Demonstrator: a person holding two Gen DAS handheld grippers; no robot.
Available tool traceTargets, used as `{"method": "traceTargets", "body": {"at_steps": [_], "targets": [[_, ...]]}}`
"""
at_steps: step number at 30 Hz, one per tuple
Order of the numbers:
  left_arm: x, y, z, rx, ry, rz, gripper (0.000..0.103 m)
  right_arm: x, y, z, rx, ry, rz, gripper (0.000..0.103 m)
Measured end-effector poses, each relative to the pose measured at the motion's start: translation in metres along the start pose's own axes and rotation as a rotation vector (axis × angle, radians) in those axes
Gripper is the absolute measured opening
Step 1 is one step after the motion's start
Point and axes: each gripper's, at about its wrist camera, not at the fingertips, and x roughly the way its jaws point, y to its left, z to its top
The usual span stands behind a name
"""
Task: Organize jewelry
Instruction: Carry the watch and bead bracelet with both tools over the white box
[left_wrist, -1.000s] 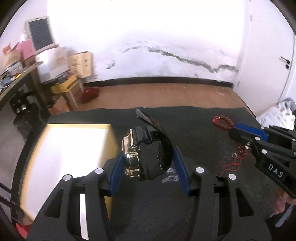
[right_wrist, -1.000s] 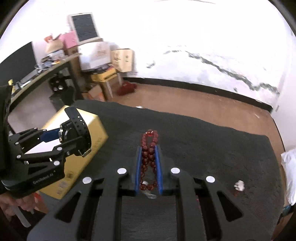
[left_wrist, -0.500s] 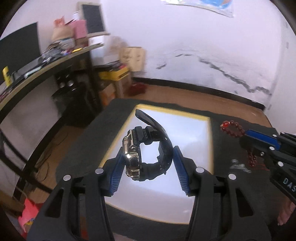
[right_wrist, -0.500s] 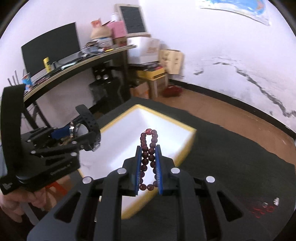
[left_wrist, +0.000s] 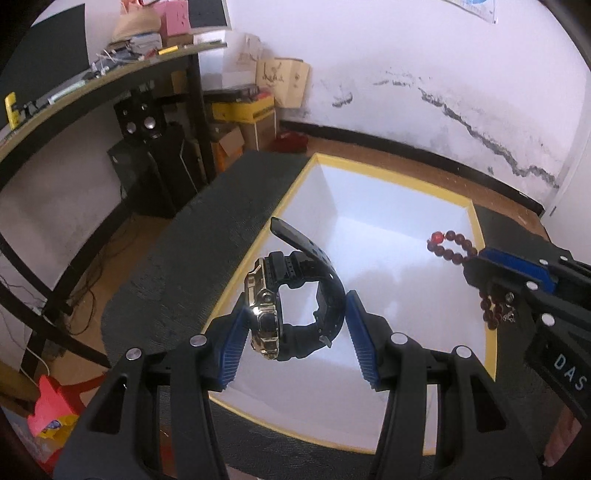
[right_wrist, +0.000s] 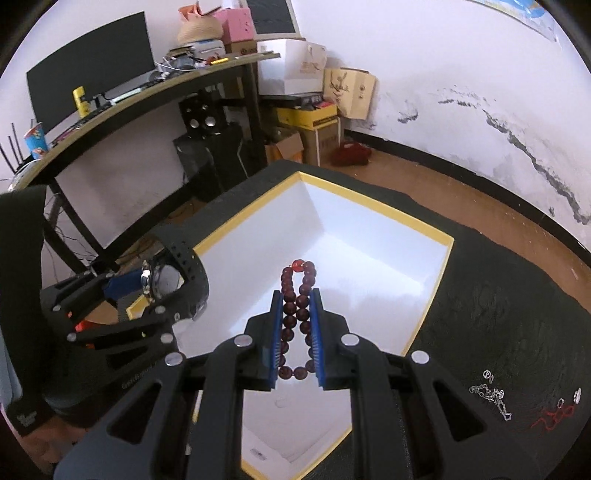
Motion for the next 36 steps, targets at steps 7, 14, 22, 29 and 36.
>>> {"method": "traceTargets", "body": {"at_steps": [7,14,22,29,36], "targets": [[0.02,-0.006,-0.001,0.003,0.033,0.0,0.051,0.021,-0.014,-0.003,0.023,0.03,-0.022,0.015],[0.03,-0.008,-0.003,0.012,0.051,0.006,0.051,0.03,-0.018,-0.005,0.019,0.043,-0.034,0.015],[0.033,-0.011,-0.003,0.015,0.056,0.008,0.051,0.033,-0.018,-0.005,0.02,0.043,-0.035,0.015],[0.035,-0.012,-0.004,0.01,0.06,0.011,0.051,0.033,-0.018,-0.006,0.018,0.044,-0.034,0.015],[0.035,-0.012,-0.006,0.008,0.063,0.009,0.051,0.032,-0.02,-0.006,0.014,0.048,-0.036,0.015]]}}
